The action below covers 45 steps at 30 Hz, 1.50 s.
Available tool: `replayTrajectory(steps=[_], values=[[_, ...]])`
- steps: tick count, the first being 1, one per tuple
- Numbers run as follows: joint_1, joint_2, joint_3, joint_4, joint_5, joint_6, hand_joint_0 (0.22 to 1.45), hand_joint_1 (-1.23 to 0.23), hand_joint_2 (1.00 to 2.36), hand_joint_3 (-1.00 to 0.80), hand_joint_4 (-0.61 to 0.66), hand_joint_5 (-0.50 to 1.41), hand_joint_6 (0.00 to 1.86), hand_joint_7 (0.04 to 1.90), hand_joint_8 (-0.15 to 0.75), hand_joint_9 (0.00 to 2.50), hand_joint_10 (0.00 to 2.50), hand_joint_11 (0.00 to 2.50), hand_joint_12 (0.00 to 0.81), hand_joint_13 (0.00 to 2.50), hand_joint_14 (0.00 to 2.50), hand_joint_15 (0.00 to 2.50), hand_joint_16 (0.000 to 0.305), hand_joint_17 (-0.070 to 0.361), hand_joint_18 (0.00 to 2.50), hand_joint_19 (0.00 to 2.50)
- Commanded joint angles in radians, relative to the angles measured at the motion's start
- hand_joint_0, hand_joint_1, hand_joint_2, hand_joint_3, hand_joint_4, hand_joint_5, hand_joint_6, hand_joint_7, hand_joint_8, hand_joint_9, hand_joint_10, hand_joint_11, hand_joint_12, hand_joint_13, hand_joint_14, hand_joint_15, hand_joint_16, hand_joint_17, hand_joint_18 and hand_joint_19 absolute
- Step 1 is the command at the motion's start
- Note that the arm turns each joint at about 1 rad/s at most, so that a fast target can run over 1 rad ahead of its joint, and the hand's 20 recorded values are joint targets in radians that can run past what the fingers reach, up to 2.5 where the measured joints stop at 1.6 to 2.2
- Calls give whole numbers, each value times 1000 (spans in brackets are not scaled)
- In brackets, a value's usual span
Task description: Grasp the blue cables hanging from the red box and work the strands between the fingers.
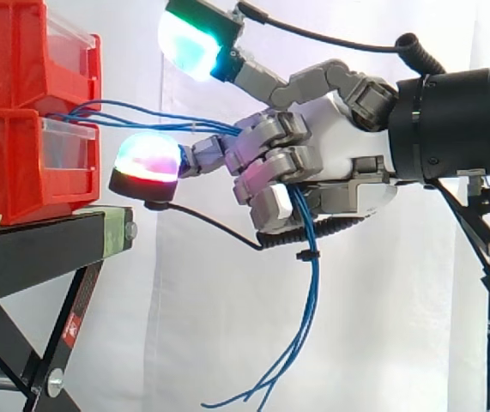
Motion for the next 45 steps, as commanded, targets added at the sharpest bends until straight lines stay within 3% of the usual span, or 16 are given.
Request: replayTrajectory(steps=[1,7,22,45], values=[[-10,-1,0,1,18,1,773,-548,1000,-1000,294,156,74,1348,548,1372,2500,2500,622,1800,2500,1605,222,167,2419,660],[-13,1,0,4,59,1,775,-548,1000,-1000,297,156,74,1347,548,1372,2500,2500,622,1800,2500,1605,222,167,2419,660],[-10,1,0,17,56,-2,801,-565,1000,-1000,289,149,153,1334,548,1372,2500,2500,622,1800,2500,1605,222,167,2419,660],[-9,19,0,19,73,-33,875,-605,1014,-692,264,108,422,1271,548,1372,2500,2500,622,1800,2500,1605,222,167,2419,660]])
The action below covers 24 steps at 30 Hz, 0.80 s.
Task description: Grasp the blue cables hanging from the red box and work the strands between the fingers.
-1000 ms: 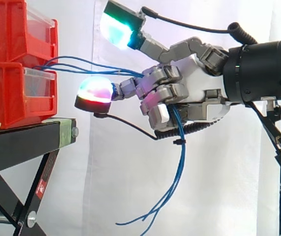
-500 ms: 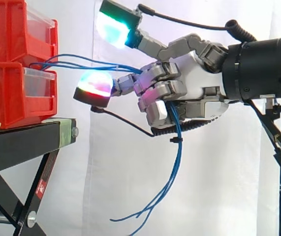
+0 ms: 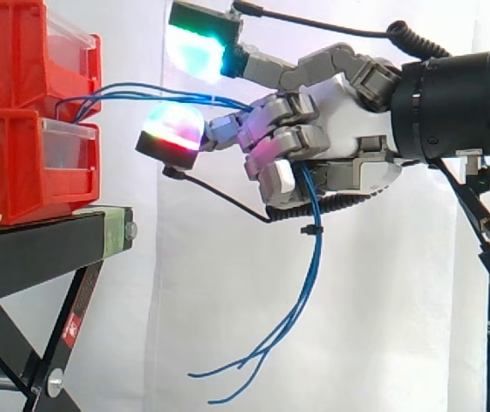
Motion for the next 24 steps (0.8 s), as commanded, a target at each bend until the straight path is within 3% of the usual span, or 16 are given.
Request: replayTrajectory(steps=[1,17,24], values=[[-2,1,0,1,8,-3,878,-605,1014,-672,265,106,437,1270,548,1372,2500,2500,622,1800,2500,1605,222,167,2419,660],[-4,1,20,1,12,-34,906,-606,1018,-587,262,98,558,1236,548,1372,2500,2500,622,1800,2500,1605,222,167,2419,660],[-4,1,20,3,25,-43,906,-611,1022,-459,249,94,599,1218,548,1372,2500,2500,622,1800,2500,1605,222,167,2419,660]])
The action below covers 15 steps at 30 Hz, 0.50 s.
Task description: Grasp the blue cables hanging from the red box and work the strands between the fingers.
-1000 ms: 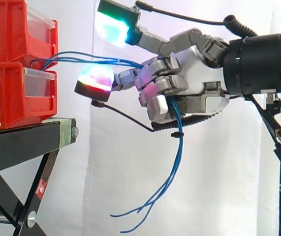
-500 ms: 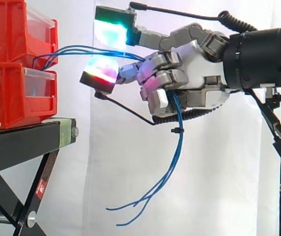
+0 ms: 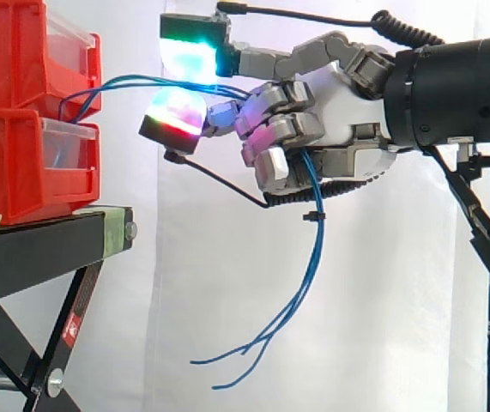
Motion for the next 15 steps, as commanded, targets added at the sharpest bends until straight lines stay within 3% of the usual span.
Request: replayTrajectory(steps=[1,8,15], values=[[-1,-1,0,1,5,-11,904,-611,1023,-433,248,94,602,1218,548,1372,2500,2500,622,1800,2500,1605,222,167,2419,660],[0,-1,0,27,5,-51,907,-615,1024,-362,236,96,636,1211,548,1372,2500,2500,622,1800,2500,1605,222,167,2419,660],[-1,-1,0,28,5,-53,917,-636,1025,-346,241,91,649,1206,548,1372,2500,2500,622,1800,2500,1605,222,167,2419,660]])
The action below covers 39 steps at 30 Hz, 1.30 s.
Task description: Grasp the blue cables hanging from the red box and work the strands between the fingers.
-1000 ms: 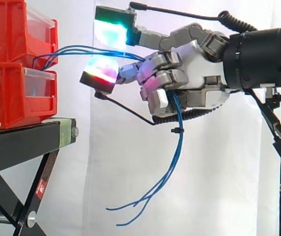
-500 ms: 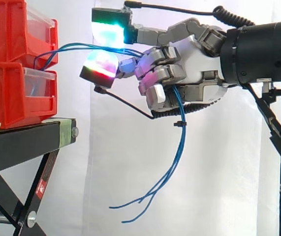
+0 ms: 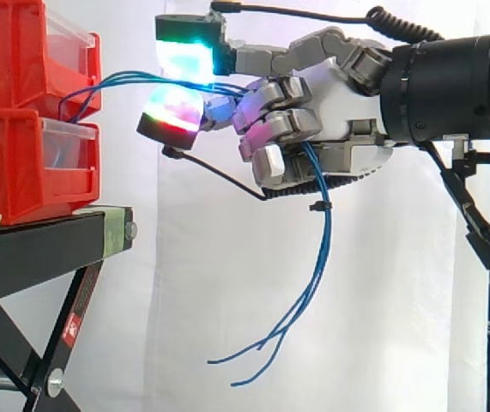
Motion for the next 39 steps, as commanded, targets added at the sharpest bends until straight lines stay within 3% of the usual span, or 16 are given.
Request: replayTrajectory(steps=[1,10,32,39], values=[[1,0,0,1,0,-1,917,-640,1026,-336,234,90,652,1205,548,1372,2500,2500,622,1800,2500,1605,222,167,2419,660],[1,0,0,1,0,0,903,-680,1030,29,207,49,894,1136,548,1372,2500,2500,622,1800,2500,1605,222,167,2419,660],[10,0,-2,1,2,-6,905,-694,1021,264,145,84,995,1128,548,1372,2500,2500,622,1800,2500,1605,222,167,2419,660],[27,0,0,16,5,-60,907,-701,1013,310,132,111,999,1138,548,1372,2500,2500,622,1800,2500,1605,222,167,2419,660]])
